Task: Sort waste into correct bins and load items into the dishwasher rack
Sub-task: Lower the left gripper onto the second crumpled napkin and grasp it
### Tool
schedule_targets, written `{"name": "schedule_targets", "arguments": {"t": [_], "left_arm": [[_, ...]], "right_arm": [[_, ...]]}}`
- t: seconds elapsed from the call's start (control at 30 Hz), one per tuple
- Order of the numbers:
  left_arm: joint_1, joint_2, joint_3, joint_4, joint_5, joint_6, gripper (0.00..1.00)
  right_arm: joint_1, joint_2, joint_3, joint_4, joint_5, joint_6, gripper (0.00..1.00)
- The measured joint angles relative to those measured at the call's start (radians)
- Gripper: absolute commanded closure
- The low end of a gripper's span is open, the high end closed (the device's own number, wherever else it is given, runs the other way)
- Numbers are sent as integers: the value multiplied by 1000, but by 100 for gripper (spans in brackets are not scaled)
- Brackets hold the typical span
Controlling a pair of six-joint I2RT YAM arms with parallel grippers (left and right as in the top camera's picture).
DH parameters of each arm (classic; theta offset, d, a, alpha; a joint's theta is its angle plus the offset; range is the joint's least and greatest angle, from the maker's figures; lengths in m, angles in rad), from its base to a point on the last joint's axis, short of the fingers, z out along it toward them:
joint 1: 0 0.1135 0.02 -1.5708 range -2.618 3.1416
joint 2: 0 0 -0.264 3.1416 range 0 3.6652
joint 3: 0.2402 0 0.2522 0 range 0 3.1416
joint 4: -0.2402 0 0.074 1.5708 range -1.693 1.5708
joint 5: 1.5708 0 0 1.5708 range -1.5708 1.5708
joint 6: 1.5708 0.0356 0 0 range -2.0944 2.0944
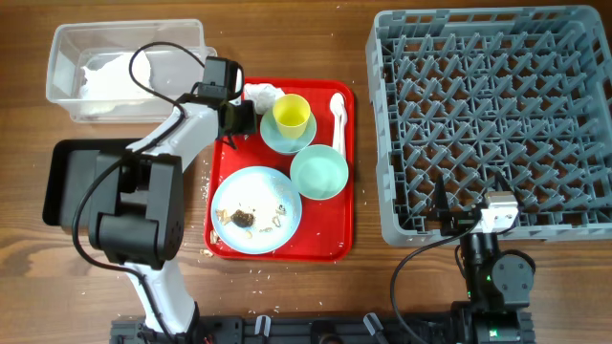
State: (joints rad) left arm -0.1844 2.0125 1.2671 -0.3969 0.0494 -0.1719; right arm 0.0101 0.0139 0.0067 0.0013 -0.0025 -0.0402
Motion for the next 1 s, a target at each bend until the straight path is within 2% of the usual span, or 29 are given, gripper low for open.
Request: {"name": "schedule_targets", "arguments": {"t": [0.1, 0.43, 0.6, 0.63, 0.67, 0.77, 1.0], "left_arm": [[-1, 5, 4, -7, 0, 3, 96], [-1, -12, 9, -101, 12, 2, 96], [-1, -114, -5, -123, 12, -26, 96], [-1, -145, -5, -122, 12, -28, 93], [-1, -174, -5, -122, 12, -29, 53], [-1, -222, -5, -77, 13, -33, 47], [-4, -182, -6, 79, 19, -61, 44]], "right_arm": [[0, 0, 0, 0, 0, 0, 0], [0, 0, 0, 0, 0, 0, 0], [0, 0, 0, 0, 0, 0, 0], [0, 0, 0, 0, 0, 0, 0], [0, 0, 0, 0, 0, 0, 0], [0, 0, 0, 0, 0, 0, 0], [0, 0, 0, 0, 0, 0, 0]]}}
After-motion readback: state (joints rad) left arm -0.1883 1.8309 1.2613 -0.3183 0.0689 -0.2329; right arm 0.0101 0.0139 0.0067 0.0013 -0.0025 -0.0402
